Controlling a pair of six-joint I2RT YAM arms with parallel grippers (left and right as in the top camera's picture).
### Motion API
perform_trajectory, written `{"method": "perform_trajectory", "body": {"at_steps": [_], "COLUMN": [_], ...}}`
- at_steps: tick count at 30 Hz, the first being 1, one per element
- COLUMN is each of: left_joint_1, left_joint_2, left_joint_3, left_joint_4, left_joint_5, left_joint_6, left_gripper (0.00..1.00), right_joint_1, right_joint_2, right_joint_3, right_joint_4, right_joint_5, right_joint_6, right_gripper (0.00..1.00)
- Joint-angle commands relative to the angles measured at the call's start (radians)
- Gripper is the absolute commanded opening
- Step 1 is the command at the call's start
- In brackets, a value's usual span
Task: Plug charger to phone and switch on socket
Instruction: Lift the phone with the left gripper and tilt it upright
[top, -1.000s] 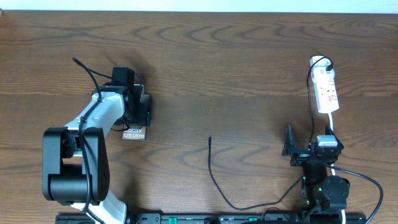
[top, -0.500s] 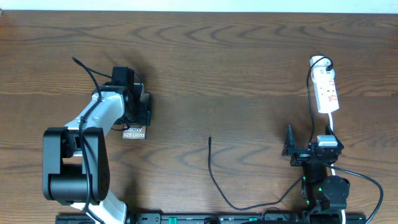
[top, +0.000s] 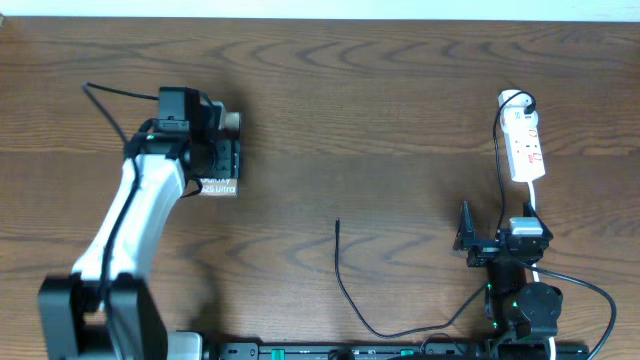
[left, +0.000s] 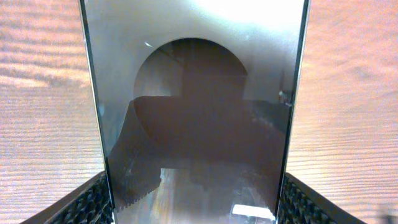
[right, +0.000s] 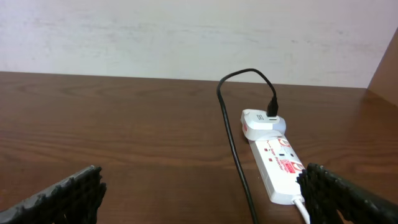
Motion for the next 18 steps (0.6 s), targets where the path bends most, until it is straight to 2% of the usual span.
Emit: {"method": "perform_trajectory", "body": {"at_steps": [1,9,15,18], "left_joint_1": [-0.001,-0.001,0.001,0.002], "left_joint_2": [-0.086,-0.153,-0.159,-0.159], "left_joint_3": [0.037,0.037,0.037,0.037], "left_joint_4": [0.0,0.001,0.024,0.027], "left_joint_5": [0.108,0.296,0.539,0.613], "left_joint_6": [-0.192,-0.628,-0.974,-1.137], "left_gripper": [0.08,0.08,0.07,0.07], "right_joint_1": [-0.005,-0.005,-0.005,-0.005], "right_joint_2": [-0.005,-0.005,-0.005,-0.005], "right_joint_3": [0.0,0.0,0.0,0.0], "right_joint_4": [-0.004,-0.004,-0.004,-0.004], "right_joint_5": [0.001,0.001,0.001,0.001], "right_joint_6": [0.013,0.013,0.013,0.013], "right_gripper": [0.99,0.99,0.99,0.99]}}
